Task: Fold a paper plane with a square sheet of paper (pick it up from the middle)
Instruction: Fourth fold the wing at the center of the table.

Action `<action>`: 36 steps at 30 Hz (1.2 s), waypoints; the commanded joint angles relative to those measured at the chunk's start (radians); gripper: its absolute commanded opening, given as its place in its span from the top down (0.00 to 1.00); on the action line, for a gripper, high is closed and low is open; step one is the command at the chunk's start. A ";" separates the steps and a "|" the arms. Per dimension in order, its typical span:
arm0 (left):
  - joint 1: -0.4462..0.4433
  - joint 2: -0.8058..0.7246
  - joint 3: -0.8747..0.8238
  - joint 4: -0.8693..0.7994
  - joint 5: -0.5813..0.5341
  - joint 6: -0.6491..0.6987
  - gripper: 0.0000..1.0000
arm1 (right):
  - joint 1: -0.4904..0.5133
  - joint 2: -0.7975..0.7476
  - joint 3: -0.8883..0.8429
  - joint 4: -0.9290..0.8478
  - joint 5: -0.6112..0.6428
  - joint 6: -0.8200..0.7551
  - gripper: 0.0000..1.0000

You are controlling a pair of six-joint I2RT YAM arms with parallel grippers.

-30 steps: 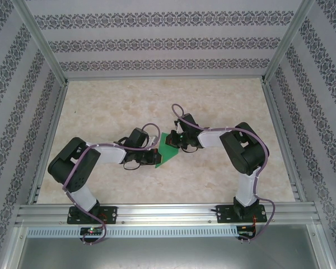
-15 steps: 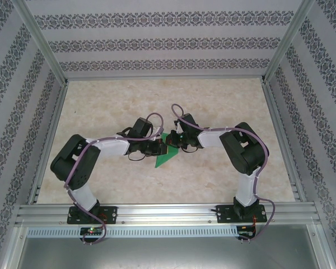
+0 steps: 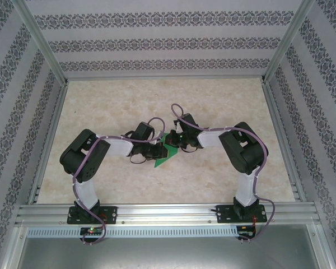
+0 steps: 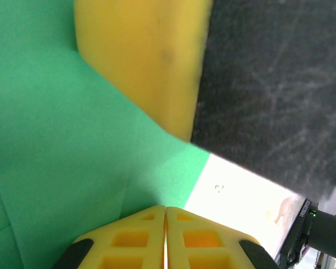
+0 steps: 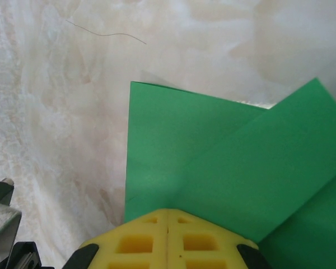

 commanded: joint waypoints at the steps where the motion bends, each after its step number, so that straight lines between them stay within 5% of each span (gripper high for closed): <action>1: 0.011 -0.028 -0.092 -0.050 -0.002 -0.003 0.90 | 0.012 0.067 -0.018 -0.098 0.092 -0.016 0.97; 36: 0.021 -0.313 -0.334 -0.121 0.026 -0.039 0.90 | 0.003 0.085 0.000 -0.120 0.086 -0.042 0.98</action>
